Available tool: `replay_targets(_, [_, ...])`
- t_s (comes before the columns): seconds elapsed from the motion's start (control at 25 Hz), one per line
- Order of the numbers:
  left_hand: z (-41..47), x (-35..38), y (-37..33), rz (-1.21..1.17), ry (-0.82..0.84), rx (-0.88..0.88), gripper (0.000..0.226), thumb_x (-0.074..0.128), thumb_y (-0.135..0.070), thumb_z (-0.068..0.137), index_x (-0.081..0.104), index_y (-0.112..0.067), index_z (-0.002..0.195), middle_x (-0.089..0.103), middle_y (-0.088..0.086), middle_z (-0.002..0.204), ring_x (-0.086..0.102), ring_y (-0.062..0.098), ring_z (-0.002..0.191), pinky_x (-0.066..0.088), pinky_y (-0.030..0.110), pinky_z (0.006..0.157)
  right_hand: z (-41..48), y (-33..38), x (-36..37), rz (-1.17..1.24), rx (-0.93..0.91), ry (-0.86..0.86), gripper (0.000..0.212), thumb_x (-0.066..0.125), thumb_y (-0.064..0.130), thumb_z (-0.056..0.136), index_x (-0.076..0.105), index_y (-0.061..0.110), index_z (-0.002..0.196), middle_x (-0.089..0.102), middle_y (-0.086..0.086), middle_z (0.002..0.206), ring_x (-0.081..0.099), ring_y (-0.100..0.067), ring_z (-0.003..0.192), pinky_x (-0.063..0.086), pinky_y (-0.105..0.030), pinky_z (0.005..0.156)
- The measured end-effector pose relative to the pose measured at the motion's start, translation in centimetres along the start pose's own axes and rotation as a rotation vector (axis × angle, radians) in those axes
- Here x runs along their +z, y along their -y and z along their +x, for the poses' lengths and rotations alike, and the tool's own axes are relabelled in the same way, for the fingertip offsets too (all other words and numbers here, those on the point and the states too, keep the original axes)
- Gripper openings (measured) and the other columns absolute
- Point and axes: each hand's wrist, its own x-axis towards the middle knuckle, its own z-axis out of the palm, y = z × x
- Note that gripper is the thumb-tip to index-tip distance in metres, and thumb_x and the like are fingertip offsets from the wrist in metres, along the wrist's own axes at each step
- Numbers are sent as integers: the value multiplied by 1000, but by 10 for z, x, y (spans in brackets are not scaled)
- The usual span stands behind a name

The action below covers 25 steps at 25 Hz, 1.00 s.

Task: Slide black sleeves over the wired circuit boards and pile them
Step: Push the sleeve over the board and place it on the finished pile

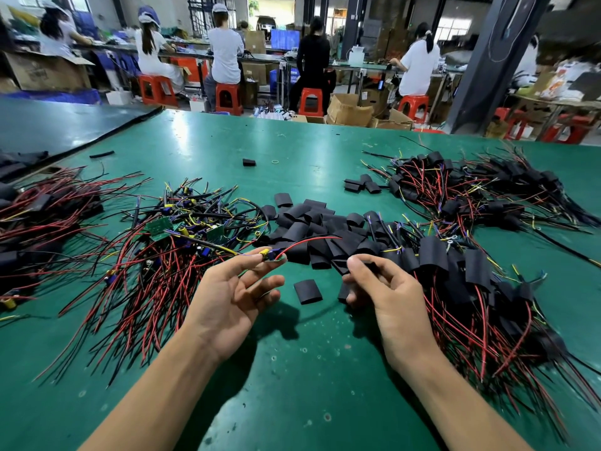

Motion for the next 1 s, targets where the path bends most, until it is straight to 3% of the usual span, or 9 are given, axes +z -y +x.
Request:
replay_targets(0.16, [-2,1,0,2,8,-16,33,62,-17,73,61,-8,104,74,12,94,63,18,55,53,24,54,0,1,3,143,108,-49,21,75,42,77,71,21,76,68,-10,71,55,-12,49,47,-20,47])
replay_targets(0.28, [-2,2,0,2,17,-29,32,61,-17,71,61,-8,102,73,13,94,59,19,54,52,26,54,-2,3,8,350,280,-58,27,70,35,81,66,10,89,72,-15,78,59,-14,50,51,-22,47])
replay_targets(0.44, [-3,2,-1,-24,26,-41,28,59,-16,72,59,-7,99,72,14,90,56,20,54,52,26,51,-3,10,7,648,449,-35,24,70,29,80,75,6,75,74,-17,90,66,-16,58,56,-25,50])
replay_targets(0.56, [-4,1,0,-22,25,-44,26,57,-16,73,59,-7,98,72,13,87,55,19,54,51,26,50,-3,12,5,770,496,-30,34,69,24,80,65,-4,100,73,-17,88,65,-17,59,56,-24,50])
replay_targets(0.64, [-4,1,0,-18,26,-44,26,58,-17,73,59,-8,97,72,13,85,54,19,54,51,26,51,-3,11,5,788,504,-29,34,69,22,80,64,-4,101,73,-17,89,64,-17,59,55,-24,49])
replay_targets(1.0, [-5,1,0,10,-2,-54,25,57,-17,72,58,-7,95,72,15,84,52,19,53,50,27,50,1,11,4,791,518,-48,30,68,21,79,75,-3,63,74,-17,90,63,-15,56,54,-24,48])
